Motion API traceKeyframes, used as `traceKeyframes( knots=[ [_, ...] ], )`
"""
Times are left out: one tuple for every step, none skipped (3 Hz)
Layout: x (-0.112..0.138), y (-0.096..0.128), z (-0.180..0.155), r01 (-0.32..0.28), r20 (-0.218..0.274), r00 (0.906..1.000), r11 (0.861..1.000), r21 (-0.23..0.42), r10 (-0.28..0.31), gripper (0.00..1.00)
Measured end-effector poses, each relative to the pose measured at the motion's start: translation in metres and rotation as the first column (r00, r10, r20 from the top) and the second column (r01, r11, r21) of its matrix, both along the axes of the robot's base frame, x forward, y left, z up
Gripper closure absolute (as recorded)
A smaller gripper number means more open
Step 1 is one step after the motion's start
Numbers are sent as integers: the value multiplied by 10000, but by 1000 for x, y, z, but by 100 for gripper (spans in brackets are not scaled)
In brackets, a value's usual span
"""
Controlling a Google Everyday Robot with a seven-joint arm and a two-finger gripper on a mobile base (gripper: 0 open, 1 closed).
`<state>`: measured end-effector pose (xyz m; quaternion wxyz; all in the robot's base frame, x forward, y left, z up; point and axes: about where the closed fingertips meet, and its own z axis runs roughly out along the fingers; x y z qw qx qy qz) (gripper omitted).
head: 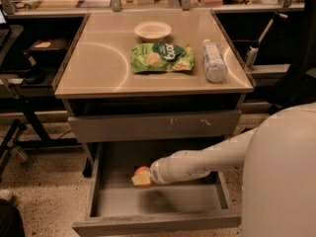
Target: Place orange into middle drawer
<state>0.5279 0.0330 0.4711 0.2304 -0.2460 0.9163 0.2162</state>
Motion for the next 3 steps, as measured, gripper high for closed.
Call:
traceKeyframes(
  knots=[
    [-4, -4, -12, 140, -90, 9999, 9996, 242, -138, 100],
    [-11, -8, -28, 387, -166, 9991, 9975, 593, -377, 100],
    [-13, -10, -40, 539, -257, 9983, 9954, 792, -520, 100]
  ],
)
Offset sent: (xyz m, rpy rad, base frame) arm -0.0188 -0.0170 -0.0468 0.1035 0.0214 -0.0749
